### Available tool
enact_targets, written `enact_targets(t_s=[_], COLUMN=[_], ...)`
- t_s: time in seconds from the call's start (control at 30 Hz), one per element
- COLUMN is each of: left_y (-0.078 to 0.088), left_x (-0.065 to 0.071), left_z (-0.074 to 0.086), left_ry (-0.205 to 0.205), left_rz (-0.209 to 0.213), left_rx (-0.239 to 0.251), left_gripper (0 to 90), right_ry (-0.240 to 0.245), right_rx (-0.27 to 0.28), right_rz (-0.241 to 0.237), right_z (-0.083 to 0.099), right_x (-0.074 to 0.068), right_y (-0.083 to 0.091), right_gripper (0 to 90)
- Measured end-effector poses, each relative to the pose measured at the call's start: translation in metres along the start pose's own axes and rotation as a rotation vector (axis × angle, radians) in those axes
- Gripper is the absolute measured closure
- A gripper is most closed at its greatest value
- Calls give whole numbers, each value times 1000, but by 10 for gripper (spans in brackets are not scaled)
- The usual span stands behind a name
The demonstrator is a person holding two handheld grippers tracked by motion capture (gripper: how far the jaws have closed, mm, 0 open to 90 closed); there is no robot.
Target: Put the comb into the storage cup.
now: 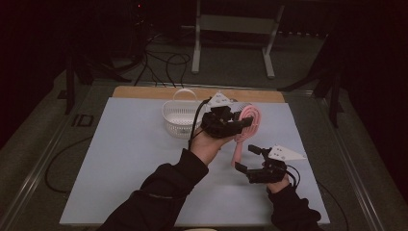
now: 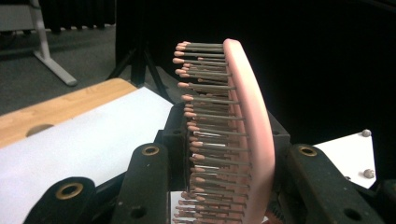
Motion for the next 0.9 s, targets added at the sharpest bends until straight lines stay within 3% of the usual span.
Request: enact_targets(t_s=[0.17, 0.53, 0.83, 0.9], left_y=[7, 27, 38, 41], left_x=[-8, -28, -46, -49], left_z=[-4, -9, -11, -12], left_ry=[-9, -24, -30, -37], left_rz=[-14, -53, -50, -69], left_rx=[13, 44, 47, 43], left_gripper=[658, 659, 659, 660], right_ry=[9, 18, 20, 19], right_rx=[-8, -33, -48, -45], right_rz=[-4, -66, -68, -71], right_z=[0, 4, 6, 5], right_x=[-1, -5, -4, -4], right_y=[1, 1, 1, 1], right_gripper=[95, 93, 93, 93])
Point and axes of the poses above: each handheld gripper's, and its own axes: y roughly backward along the jaws, z roughly out of its underside, x roughly to its right, the point moved 2 cm from there along -y, roughly forward along the jaws, and after that the axes turned 8 degrees about -z, right-handed, at the moved point
